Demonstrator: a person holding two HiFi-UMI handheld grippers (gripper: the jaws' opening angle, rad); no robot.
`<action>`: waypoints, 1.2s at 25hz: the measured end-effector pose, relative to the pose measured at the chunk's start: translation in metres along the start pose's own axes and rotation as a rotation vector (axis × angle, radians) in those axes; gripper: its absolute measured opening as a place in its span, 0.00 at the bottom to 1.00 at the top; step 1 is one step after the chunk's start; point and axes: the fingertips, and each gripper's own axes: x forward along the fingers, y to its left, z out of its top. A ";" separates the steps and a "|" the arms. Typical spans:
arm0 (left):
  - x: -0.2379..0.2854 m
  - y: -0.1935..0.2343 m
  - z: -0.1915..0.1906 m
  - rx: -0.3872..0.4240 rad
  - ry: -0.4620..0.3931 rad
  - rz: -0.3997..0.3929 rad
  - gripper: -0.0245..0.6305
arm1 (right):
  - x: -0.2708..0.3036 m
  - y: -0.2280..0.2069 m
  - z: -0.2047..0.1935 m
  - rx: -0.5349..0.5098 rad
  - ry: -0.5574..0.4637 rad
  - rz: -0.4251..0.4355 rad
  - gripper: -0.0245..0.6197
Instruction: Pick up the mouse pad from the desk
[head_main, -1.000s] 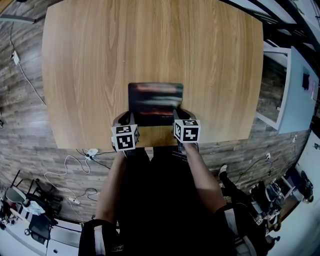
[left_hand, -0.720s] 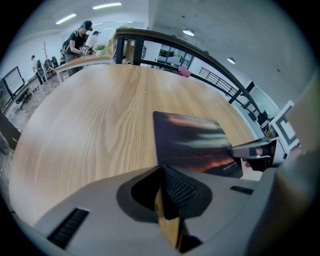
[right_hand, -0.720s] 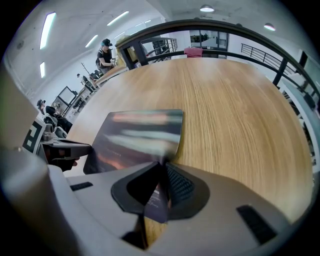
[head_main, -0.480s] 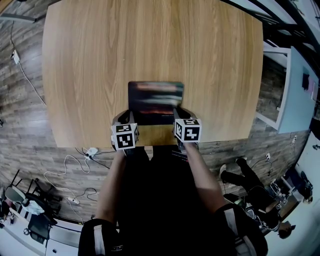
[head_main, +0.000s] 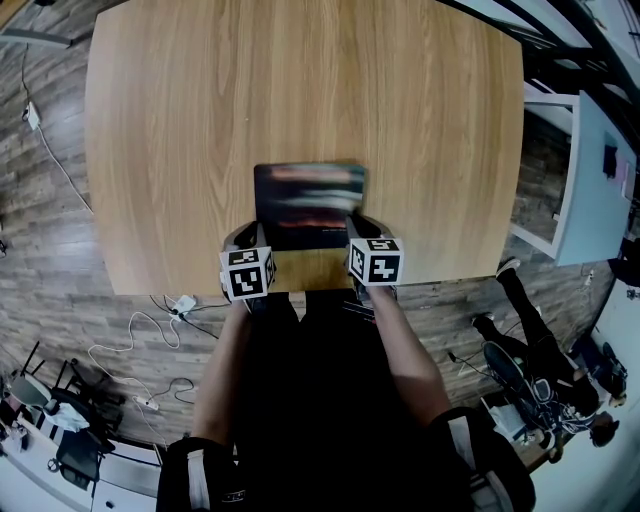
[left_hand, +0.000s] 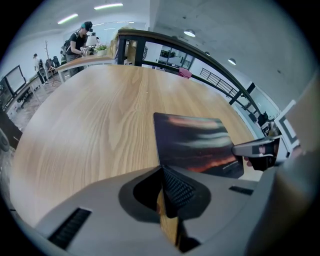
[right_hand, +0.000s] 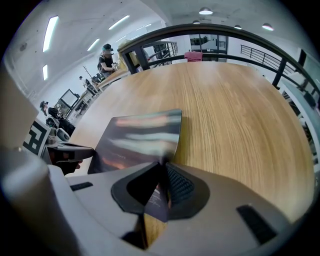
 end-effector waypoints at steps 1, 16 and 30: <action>0.000 0.000 0.000 -0.001 -0.001 0.000 0.08 | -0.001 0.000 0.000 0.002 -0.002 0.003 0.13; -0.012 -0.003 -0.002 -0.019 -0.022 -0.011 0.07 | -0.010 0.006 0.005 0.013 -0.032 0.019 0.13; -0.030 -0.003 -0.002 -0.023 -0.053 -0.014 0.07 | -0.025 0.012 0.009 0.015 -0.060 0.039 0.13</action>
